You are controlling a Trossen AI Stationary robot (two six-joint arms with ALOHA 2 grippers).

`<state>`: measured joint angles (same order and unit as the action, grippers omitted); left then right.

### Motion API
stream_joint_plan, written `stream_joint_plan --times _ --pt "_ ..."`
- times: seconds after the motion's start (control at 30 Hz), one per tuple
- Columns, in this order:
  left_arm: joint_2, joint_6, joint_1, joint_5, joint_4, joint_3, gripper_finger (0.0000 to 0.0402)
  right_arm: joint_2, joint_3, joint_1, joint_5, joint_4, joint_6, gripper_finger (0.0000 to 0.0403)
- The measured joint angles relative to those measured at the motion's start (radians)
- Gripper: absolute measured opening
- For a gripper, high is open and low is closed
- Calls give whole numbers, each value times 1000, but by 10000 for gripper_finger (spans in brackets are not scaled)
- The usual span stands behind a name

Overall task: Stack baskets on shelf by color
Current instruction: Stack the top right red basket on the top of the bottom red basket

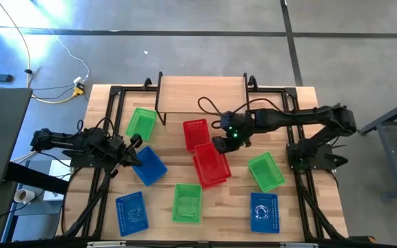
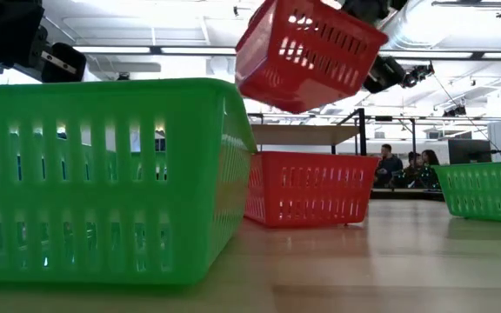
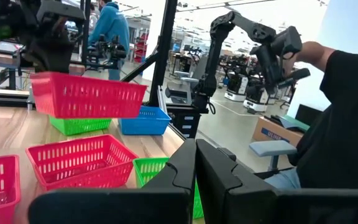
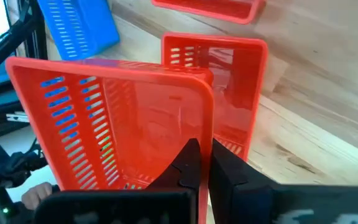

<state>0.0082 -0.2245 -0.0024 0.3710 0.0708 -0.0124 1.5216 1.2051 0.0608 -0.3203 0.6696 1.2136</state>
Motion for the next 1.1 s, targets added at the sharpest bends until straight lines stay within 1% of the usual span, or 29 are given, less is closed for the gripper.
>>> stream_joint_plan --times 0.17,0.27,0.7,0.97,1.1 --pt "0 0 0 0 0 0 1 38 0 0 -5 -33 21 0" --pt "0 0 0 0 0 0 1 55 0 0 16 -44 20 0" --pt "0 0 0 0 -7 0 1 128 0 0 28 -42 -14 0" --pt "0 0 0 0 -7 0 1 130 0 0 41 -8 -14 0" --pt "0 0 0 0 -7 0 1 130 0 -3 66 -6 -10 0"
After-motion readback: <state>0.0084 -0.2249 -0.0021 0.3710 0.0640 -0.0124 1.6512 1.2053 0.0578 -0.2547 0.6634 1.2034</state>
